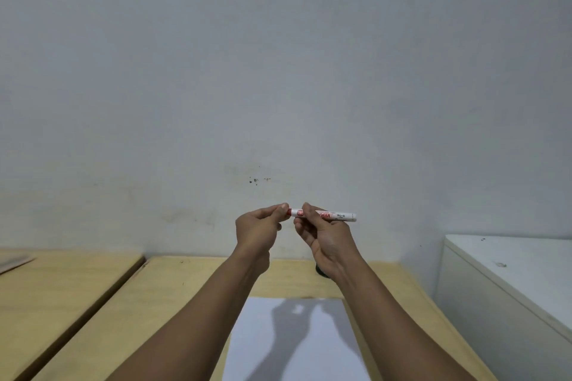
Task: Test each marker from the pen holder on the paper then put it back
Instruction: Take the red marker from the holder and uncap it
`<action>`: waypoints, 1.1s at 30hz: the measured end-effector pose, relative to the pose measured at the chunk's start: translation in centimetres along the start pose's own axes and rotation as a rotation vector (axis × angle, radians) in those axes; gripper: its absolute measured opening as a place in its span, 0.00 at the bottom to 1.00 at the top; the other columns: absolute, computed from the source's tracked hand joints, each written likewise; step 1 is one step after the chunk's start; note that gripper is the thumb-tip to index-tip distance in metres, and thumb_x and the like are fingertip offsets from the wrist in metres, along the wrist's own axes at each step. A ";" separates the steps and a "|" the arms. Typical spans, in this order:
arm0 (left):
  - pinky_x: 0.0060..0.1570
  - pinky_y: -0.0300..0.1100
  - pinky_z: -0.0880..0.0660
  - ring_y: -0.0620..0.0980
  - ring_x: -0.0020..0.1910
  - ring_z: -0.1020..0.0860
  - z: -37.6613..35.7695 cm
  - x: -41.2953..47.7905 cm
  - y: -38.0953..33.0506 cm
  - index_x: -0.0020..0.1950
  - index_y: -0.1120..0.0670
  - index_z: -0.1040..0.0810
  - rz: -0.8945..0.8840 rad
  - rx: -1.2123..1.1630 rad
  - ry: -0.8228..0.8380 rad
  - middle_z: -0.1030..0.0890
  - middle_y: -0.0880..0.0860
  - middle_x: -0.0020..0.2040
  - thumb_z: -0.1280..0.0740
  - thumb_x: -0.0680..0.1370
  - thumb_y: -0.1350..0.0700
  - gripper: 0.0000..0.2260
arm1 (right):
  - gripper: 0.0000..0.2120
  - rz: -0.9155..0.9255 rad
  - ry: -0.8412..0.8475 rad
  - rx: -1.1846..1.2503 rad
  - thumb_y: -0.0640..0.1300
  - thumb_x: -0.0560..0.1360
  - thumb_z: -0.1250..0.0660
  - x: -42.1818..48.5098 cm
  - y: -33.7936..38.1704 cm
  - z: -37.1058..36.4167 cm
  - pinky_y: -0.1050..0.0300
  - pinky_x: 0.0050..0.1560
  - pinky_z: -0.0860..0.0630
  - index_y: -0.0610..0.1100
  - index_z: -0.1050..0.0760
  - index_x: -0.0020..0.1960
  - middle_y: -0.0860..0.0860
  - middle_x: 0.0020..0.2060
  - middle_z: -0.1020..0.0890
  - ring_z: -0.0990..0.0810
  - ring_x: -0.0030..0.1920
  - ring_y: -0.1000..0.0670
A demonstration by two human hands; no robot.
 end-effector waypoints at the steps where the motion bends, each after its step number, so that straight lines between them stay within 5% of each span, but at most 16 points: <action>1: 0.35 0.41 0.32 0.47 0.42 0.24 0.3 -0.2 0.4 0.49 0.55 0.14 0.033 0.009 0.004 0.14 0.49 0.42 0.25 0.74 0.54 0.07 | 0.02 0.012 -0.002 -0.005 0.34 0.76 0.29 -0.3 -0.3 0.2 0.59 0.41 0.15 0.34 0.20 0.46 0.42 0.37 0.17 0.17 0.34 0.49; 9: 0.46 0.44 0.24 0.48 0.35 0.26 1.6 0.5 3.3 0.46 0.62 0.15 0.167 -0.044 0.007 0.15 0.56 0.41 0.25 0.74 0.61 0.04 | 0.02 0.057 -0.005 -0.031 0.32 0.78 0.32 -1.0 -2.8 1.4 0.59 0.46 0.15 0.34 0.20 0.47 0.42 0.40 0.17 0.16 0.36 0.49; 20: 0.41 0.42 0.25 0.48 0.31 0.28 4.8 3.7 6.4 0.41 0.61 0.16 0.186 0.032 -0.037 0.15 0.55 0.36 0.25 0.73 0.60 0.05 | 0.12 0.104 0.172 -0.357 0.29 0.75 0.30 0.2 -5.2 2.3 0.52 0.65 0.23 0.41 0.15 0.55 0.43 0.53 0.12 0.17 0.57 0.48; 26: 0.43 0.40 0.24 0.42 0.41 0.17 8.5 5.7 5.9 0.48 0.51 0.16 -0.171 0.497 -0.046 0.14 0.49 0.38 0.22 0.70 0.55 0.08 | 0.06 0.076 0.112 -0.233 0.31 0.73 0.28 1.5 -6.7 4.7 0.53 0.58 0.18 0.37 0.18 0.49 0.46 0.45 0.12 0.15 0.51 0.46; 33: 0.55 0.49 0.28 0.36 0.40 0.23 11.4 8.6 9.8 0.39 0.40 0.22 -0.241 0.966 -0.060 0.20 0.35 0.37 0.24 0.71 0.48 0.07 | 0.09 0.048 0.072 -0.311 0.25 0.73 0.29 3.9 -10.5 6.8 0.53 0.51 0.19 0.36 0.18 0.49 0.40 0.41 0.17 0.19 0.45 0.44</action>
Point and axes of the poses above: each hand's wrist, its own x-axis towards the middle knuckle, its own z-axis out of the back of the hand, y = z × x, the point moved 10 cm from there along x, towards the middle knuckle
